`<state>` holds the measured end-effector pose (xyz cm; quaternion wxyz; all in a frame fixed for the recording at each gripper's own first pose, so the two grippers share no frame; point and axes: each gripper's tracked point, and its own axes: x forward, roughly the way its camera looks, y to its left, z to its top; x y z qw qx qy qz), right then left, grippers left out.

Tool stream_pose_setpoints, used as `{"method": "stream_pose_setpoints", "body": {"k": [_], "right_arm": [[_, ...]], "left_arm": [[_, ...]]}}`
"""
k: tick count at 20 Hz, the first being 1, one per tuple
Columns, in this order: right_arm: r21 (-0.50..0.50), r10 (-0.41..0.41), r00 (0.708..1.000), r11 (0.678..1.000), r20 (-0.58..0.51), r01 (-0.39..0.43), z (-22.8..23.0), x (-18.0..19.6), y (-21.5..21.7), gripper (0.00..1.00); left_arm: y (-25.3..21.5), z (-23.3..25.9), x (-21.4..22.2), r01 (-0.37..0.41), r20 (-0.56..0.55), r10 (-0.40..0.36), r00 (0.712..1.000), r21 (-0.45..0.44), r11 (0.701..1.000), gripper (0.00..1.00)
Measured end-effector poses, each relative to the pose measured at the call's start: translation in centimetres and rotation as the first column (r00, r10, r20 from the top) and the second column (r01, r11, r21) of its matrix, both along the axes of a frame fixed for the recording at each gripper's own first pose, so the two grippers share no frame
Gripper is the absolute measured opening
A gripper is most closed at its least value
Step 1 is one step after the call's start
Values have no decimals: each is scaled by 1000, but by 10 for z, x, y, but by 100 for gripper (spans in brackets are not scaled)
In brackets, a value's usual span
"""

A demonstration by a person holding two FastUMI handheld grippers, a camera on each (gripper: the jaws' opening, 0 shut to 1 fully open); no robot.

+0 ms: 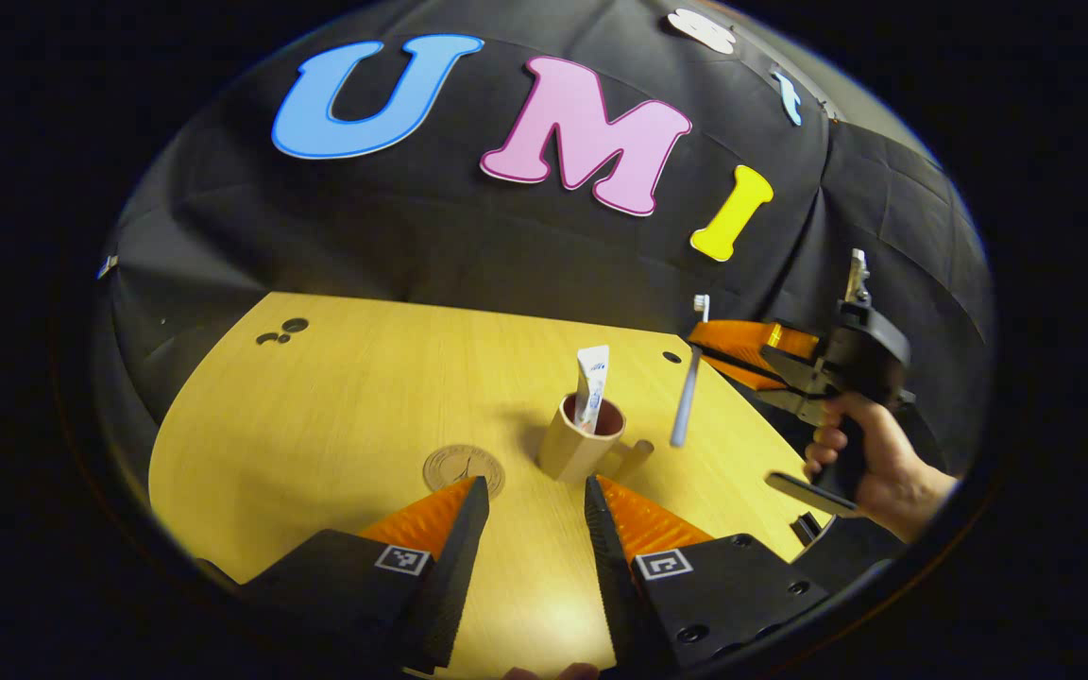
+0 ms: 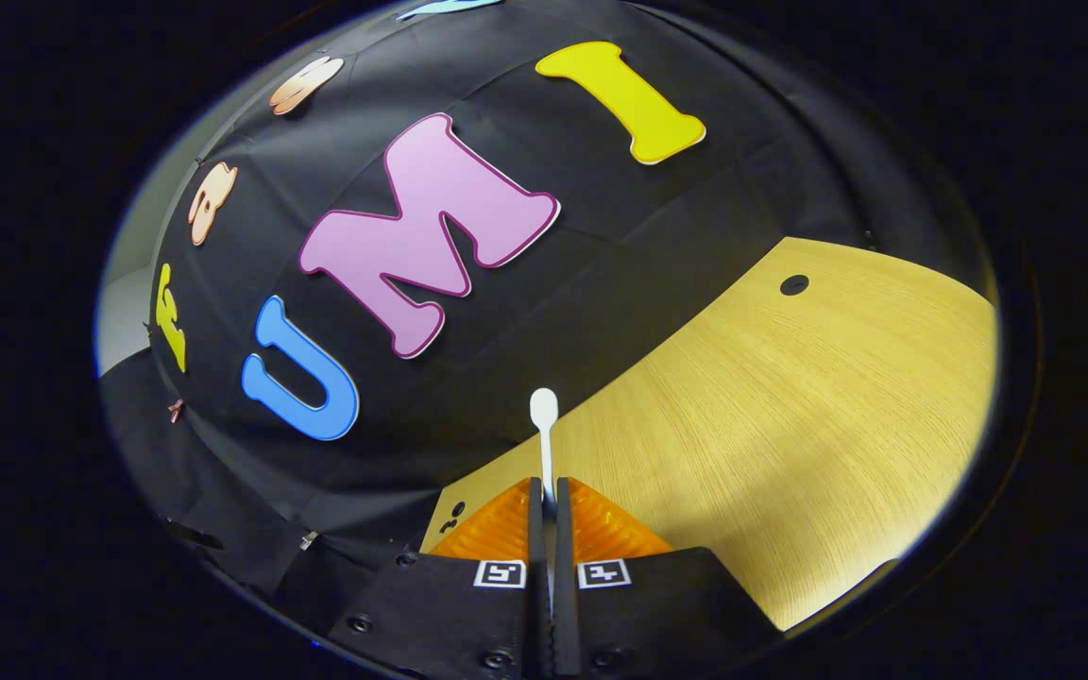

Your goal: Put the toothbrush and toothpaste on the desktop into the cup, then pick up the cup and place it on the coaster on the desktop.

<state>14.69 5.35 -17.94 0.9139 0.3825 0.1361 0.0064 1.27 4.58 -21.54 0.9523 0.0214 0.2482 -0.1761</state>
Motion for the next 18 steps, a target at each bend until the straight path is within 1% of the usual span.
{"method": "stream_pose_setpoints", "body": {"k": [3, 7, 12, 16, 18], "right_arm": [[11, -28, 999, 1000, 17, 28, -9, 24, 2, 5], [-9, -46, 998, 999, 44, 46, -21, 44, 6, 5], [-63, -29, 999, 998, 46, 32, -41, 53, 11, 5], [-107, -15, 999, 994, 33, 18, -60, 56, 19, 5], [-130, -8, 1000, 991, 17, 10, -71, 55, 23, 5]], "left_arm": [[32, 4, -21, -45, 1, 45, 999, 37, 998, 65], [51, 7, -41, -104, -7, 105, 994, 18, 994, 64], [63, 1, -46, -122, -16, 123, 992, 52, 991, 65], [63, -6, -44, -139, -37, 140, 989, 42, 989, 64], [65, -9, -42, -143, -37, 145, 989, 55, 988, 65]]}}
